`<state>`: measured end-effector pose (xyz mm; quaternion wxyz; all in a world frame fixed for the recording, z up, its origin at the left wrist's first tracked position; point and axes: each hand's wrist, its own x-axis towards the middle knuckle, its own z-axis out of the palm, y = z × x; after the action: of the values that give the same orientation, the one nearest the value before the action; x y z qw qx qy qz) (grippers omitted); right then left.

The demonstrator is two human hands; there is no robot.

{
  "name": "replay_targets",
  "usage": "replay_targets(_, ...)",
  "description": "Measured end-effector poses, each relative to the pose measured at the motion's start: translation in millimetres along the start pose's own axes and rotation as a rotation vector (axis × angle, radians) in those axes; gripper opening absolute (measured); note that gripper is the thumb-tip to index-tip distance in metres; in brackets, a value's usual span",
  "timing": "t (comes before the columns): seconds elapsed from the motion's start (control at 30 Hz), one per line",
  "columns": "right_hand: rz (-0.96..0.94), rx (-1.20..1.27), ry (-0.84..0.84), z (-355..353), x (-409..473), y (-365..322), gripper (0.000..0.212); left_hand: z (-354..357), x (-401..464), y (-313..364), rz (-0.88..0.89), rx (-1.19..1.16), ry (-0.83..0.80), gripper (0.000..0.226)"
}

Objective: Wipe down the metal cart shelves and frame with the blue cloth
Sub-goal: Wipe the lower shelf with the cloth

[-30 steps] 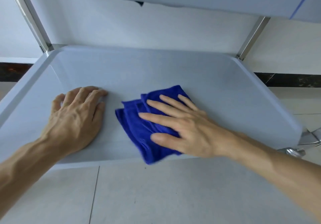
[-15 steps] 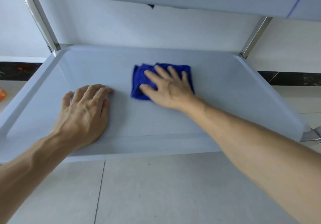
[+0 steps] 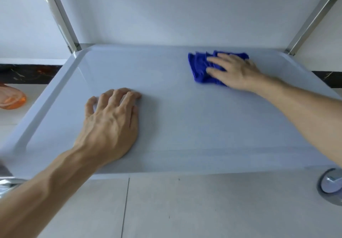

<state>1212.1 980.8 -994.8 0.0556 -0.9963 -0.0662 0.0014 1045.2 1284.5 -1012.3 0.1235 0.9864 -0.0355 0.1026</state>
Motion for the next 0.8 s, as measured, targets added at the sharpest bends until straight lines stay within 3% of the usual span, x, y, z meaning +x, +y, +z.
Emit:
replay_targets(0.07, 0.144, 0.023, -0.06, 6.1, 34.6, -27.4, 0.07, 1.2, 0.0, -0.6, -0.004, -0.005, 0.003, 0.051)
replay_targets(0.13, 0.149, 0.051, -0.069, 12.8, 48.5, -64.1, 0.073, 1.1, -0.2, 0.0, -0.006, -0.005, 0.004, 0.051)
replay_targets(0.3, -0.303, 0.038, -0.033, 25.4, 7.4, -113.2, 0.069, -0.7, -1.1, -0.6, 0.003, 0.008, 0.003, 0.049)
replay_targets(0.4, -0.553, 0.08, -0.022, 22.1, -30.2, -80.5, 0.064, 0.3, -0.9, -1.3, 0.009, 0.011, 0.004, 0.049)
replay_targets(0.47, -0.615, 0.108, -0.002, 14.5, -37.7, -46.4, 0.059, 0.8, -0.9, -0.7, 0.007, 0.006, 0.01, 0.049)
replay_targets(0.53, -0.547, 0.109, 0.029, 6.0, -22.4, -13.3, 0.056, 0.9, -0.6, -0.2, 0.009, 0.006, 0.012, 0.049)
replay_targets(0.63, -0.205, 0.051, 0.098, 1.9, 21.8, 10.2, 0.054, 1.8, -0.1, 0.5, 0.011, 0.026, 0.003, 0.048)
replay_targets(0.73, 0.102, 0.021, 0.081, 10.2, 60.9, -19.6, 0.064, 2.5, 0.2, 0.0, 0.003, 0.043, -0.004, 0.048)
replay_targets(0.8, 0.131, 0.032, 0.021, 16.4, 72.7, -60.1, 0.069, 3.0, 0.8, -0.3, 0.002, 0.043, -0.01, 0.049)
